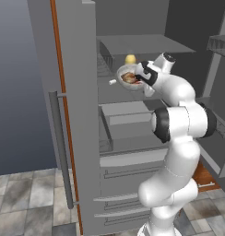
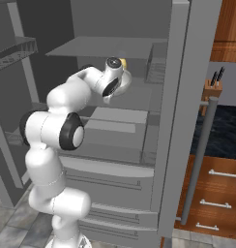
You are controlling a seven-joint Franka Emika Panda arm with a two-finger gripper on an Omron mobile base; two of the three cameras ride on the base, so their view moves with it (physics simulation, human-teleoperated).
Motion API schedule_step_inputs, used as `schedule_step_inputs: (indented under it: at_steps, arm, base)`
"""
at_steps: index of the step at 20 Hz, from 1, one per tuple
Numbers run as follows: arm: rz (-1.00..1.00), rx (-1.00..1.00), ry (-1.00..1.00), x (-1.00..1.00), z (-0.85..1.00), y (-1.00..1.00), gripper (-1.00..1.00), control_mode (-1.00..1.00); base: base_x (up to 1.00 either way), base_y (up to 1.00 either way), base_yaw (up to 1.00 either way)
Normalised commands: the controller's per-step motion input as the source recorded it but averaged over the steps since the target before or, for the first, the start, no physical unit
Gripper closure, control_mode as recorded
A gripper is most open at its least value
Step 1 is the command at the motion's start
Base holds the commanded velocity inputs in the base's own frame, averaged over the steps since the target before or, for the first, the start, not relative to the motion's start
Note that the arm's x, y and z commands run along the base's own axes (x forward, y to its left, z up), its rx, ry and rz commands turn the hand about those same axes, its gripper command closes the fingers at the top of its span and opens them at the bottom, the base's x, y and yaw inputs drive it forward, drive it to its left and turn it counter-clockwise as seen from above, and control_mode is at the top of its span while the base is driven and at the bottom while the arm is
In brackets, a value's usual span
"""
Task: Pick the chicken drumstick and sweet potato from their plates and place them in the bowl. Then put the bowl in the fridge.
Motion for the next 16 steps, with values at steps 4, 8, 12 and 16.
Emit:
schedule_step_inputs:
  at_steps: [4, 8, 12, 16]
  arm:
    - [0.0, 0.02, -0.11, -0.51, 0.0, 0.02, -1.0, -1.0]
    - [0.0, 0.01, -0.14, -0.5, 0.0, 0.06, -1.0, -1.0]
    - [0.0, 0.0, -0.11, -0.41, 0.14, 0.08, -1.0, -1.0]
    - [0.0, 0.0, -0.01, -0.41, 0.4, 0.06, -1.0, -1.0]
  base:
    - [0.0, 0.0, 0.0]
    - [0.0, 0.0, 0.0]
    - [0.0, 0.0, 0.0]
    - [0.0, 0.0, 0.0]
